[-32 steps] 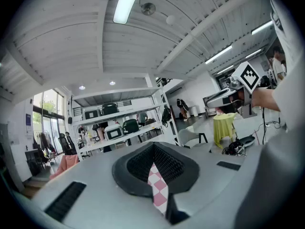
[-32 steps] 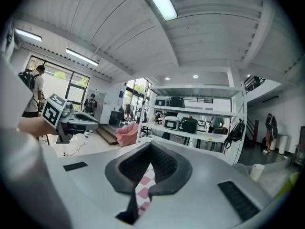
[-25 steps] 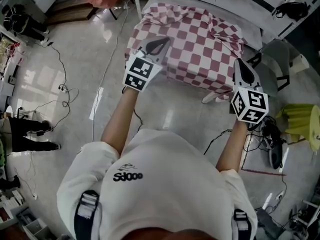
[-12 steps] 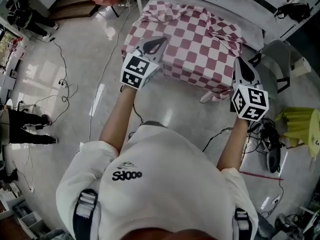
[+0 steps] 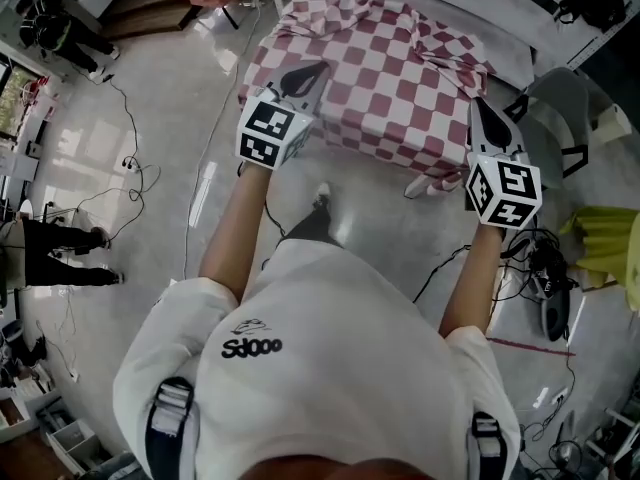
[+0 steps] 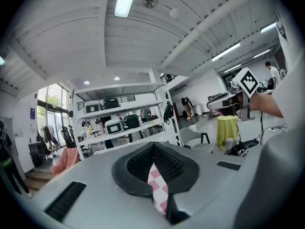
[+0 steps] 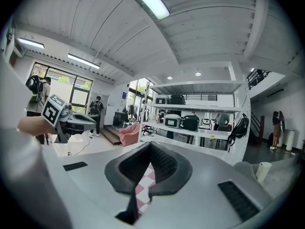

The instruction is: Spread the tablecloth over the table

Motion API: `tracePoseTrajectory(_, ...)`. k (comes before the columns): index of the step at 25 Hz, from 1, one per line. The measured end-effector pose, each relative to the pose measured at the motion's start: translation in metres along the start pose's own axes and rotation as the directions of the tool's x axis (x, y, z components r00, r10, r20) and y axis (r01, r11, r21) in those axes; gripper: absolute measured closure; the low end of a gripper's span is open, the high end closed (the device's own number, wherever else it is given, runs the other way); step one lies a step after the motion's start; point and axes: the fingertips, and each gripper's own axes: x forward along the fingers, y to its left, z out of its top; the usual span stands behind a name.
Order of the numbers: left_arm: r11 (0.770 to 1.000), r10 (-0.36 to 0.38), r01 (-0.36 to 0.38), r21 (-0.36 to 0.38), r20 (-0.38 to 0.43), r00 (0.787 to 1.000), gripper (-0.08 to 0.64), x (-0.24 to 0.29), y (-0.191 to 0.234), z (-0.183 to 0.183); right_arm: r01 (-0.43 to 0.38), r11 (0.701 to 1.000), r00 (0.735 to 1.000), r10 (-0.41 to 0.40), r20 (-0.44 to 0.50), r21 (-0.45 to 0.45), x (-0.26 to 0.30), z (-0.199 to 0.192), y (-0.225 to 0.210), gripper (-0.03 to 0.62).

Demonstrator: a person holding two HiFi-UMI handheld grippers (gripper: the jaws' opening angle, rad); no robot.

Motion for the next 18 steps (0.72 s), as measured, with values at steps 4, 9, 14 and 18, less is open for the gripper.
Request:
tracePoseTrajectory(4,1.0,-0.021,0.021,-0.002,-0.011,1.0,0.532,0.027,0.009,-0.01,0.01,1.0,1.0,-0.01,-0.024,0.013,0.023,-0.012,-0.008,0.571)
tracePoseTrajectory(9,1.0,-0.014,0.014,-0.024,-0.012,1.0,0.532,0.071,0.053,-0.024,0.035,0.999,0.998,-0.034,-0.045,0.019,0.076,-0.017,-0.025,0.571)
tracePoseTrajectory(14,0.999,-0.007,0.006,-0.049,-0.03,1.0,0.532,0.119,0.112,-0.042,0.032,0.999,0.997,-0.03,-0.07,0.026,0.15,-0.015,-0.033,0.571)
tracePoseTrajectory(18,0.998,-0.008,0.005,-0.065,-0.051,0.999,0.532,0.154,0.162,-0.056,0.018,0.999,0.996,-0.016,-0.082,0.03,0.216,-0.008,-0.03,0.571)
